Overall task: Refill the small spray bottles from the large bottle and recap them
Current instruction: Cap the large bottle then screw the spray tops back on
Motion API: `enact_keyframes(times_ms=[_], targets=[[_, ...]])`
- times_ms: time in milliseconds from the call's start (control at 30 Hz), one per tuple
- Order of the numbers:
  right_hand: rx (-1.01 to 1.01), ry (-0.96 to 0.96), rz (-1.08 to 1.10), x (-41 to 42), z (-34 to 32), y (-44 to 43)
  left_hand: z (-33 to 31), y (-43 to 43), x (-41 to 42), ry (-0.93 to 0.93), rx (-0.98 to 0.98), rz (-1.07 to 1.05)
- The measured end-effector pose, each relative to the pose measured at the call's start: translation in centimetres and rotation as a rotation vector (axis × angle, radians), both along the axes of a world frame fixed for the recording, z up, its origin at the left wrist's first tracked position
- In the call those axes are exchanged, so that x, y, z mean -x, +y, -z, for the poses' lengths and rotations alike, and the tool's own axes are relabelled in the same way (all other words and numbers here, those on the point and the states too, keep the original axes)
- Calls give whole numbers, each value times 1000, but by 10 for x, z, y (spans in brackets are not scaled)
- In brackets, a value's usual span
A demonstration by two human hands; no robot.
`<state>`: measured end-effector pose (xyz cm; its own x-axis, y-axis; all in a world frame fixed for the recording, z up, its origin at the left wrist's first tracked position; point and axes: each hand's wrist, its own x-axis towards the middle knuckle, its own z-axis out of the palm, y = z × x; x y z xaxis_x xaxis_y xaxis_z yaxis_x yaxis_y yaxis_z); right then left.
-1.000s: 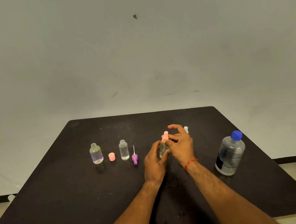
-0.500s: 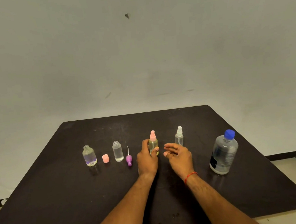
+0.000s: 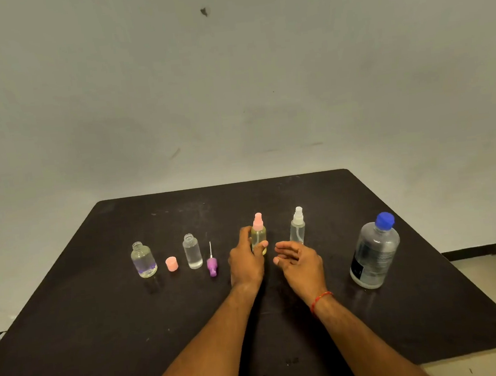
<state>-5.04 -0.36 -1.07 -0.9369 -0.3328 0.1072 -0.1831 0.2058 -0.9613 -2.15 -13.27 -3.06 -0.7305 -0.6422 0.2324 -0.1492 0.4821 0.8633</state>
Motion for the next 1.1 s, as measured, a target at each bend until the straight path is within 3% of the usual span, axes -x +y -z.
enact_keyframes(times_ms=[233,367,800,967,1100], targets=[[-2,-1,-4,-2,-1,5,-4,2,-1,-17,-5,2],[11,13,-2,-3,-3,9,-7,4,-9,-10,-102,11],[-23,147,-49,-44,-3,-32,-17,-5,-96,411,-103,-358],[-141,268,-110,-65,-3,-64,-9,-47,-119,382,-115,-485],[-201,392,-115,-76,-4,-85,-3,-64,-122,281,-163,-443]])
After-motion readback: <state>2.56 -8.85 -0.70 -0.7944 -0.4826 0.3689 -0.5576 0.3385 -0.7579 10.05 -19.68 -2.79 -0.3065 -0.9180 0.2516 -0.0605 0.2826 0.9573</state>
